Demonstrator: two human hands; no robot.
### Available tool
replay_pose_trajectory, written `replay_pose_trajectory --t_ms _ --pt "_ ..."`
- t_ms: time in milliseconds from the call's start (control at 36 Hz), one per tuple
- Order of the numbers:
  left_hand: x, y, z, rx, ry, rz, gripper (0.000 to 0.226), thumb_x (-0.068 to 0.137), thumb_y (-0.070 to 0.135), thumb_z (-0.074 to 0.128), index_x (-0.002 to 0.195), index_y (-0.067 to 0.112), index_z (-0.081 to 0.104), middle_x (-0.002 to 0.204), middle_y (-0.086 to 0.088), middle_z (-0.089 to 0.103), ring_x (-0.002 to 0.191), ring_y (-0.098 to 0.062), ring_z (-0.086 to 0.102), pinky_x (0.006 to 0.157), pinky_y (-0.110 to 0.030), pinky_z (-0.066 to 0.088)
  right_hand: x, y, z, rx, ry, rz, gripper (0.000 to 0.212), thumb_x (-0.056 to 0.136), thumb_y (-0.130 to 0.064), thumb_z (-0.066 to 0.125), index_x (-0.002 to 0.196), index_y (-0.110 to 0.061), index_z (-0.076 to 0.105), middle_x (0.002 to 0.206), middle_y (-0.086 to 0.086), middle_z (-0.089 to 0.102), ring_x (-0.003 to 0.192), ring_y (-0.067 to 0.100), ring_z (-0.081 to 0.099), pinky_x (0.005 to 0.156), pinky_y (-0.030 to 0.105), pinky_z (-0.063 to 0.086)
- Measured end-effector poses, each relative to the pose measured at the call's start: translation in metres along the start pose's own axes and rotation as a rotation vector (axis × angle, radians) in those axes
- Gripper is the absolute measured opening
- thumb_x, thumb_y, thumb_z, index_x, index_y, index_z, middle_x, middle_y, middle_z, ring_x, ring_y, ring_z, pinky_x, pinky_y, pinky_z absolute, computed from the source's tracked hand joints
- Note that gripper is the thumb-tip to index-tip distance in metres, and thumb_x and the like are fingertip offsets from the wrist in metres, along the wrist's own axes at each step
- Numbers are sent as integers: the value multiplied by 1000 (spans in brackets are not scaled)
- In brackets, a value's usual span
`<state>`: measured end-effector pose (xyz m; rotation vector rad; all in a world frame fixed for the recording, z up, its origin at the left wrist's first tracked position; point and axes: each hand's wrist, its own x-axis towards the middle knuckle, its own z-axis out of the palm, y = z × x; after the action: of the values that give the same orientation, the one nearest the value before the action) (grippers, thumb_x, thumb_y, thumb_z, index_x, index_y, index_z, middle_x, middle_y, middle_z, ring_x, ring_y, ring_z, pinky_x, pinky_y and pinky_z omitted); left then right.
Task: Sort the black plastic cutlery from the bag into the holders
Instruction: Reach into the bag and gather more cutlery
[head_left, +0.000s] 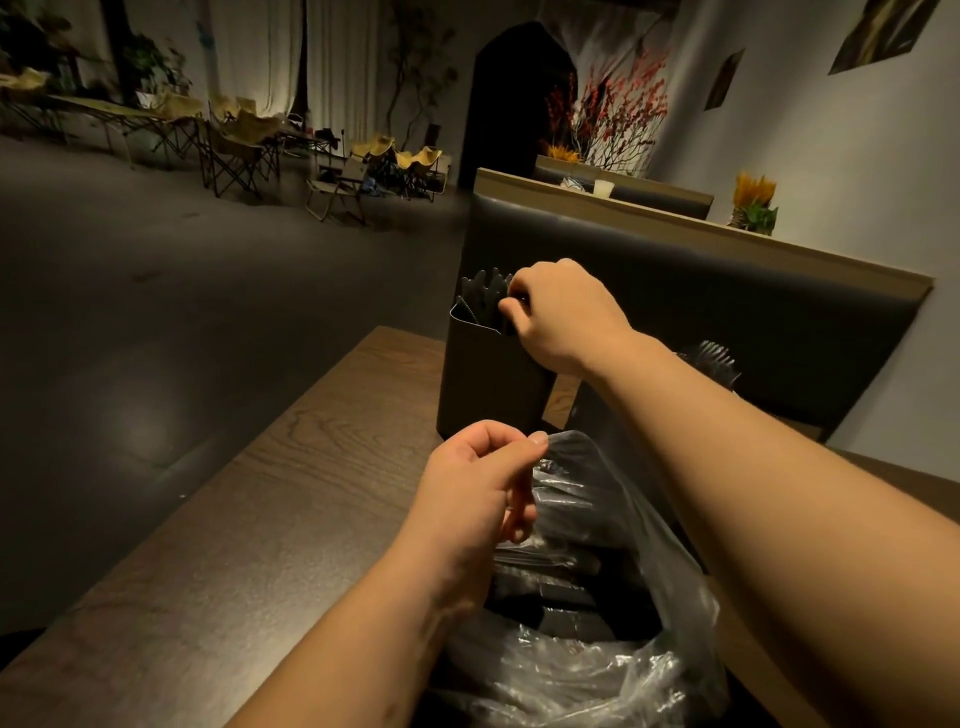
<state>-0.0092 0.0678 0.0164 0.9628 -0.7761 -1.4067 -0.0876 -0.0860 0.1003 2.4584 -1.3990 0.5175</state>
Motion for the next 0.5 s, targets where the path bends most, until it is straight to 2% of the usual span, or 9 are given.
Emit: replay_pose_trajectory --t_ms 83,139,167,222,278,333,389,444,500 --pt "-1 2 -1 -8 -8 -16 19 93 18 67 75 16 60 59 1 57 47 -10 49 42 -20 36 -2 -5 -6 -43 -15 -15 28 104 -37 44 118 -19 60 108 5 63 97 24 60 88 43 52" --pt "-2 5 -1 -21 -27 -28 18 94 18 65 78 15 59 59 0 56 47 -11 49 41 -19 35 -3 -10 -8 -62 -108 8 38 105 -42 41 130 -17 54 123 8 61 108 26 59 94 43 49" --pt "-2 6 -1 -31 -41 -34 18 96 19 63 79 15 58 59 1 55 47 -11 49 41 -19 35 -3 -11 -9 -71 -170 27 47 105 -45 40 140 -15 48 137 11 55 122 29 54 102 45 44" --pt "-3 7 1 -30 -70 -34 20 99 20 56 79 15 58 60 0 53 49 -12 51 43 -21 38 -4 -11 -13 -76 -225 41 65 104 -49 39 155 -12 27 161 12 30 148 30 28 120 48 24" --pt "-3 8 2 18 -66 1 21 99 15 51 80 13 59 61 -3 53 54 -17 55 49 -25 45 -12 -10 -25 -32 -145 22 71 103 -45 45 159 -12 17 166 9 19 153 28 13 125 47 14" --pt "-4 7 3 83 -75 40 23 97 7 48 78 10 61 61 -6 55 60 -21 58 54 -28 52 -31 -9 -42 141 10 1 57 101 -34 53 152 -14 35 153 6 43 142 22 38 118 36 32" --pt "-6 6 3 189 -112 73 28 96 2 43 76 8 62 62 -8 58 62 -23 60 58 -31 53 -62 -8 -59 456 66 -60 29 98 -17 54 127 -12 58 120 1 63 109 14 62 99 28 51" --pt "-7 4 2 344 -138 100 30 92 -1 43 71 7 63 63 -10 61 62 -22 62 61 -33 50 -104 -4 -74 848 -26 -79 18 91 -3 50 102 -6 65 94 9 69 84 23 70 80 36 60" --pt "-7 0 1 689 -162 198 28 89 8 50 68 15 67 66 -2 67 66 -19 65 64 -33 50 -144 2 -79 1046 -185 -84 18 87 5 48 89 -3 64 83 19 68 78 34 70 73 41 62"
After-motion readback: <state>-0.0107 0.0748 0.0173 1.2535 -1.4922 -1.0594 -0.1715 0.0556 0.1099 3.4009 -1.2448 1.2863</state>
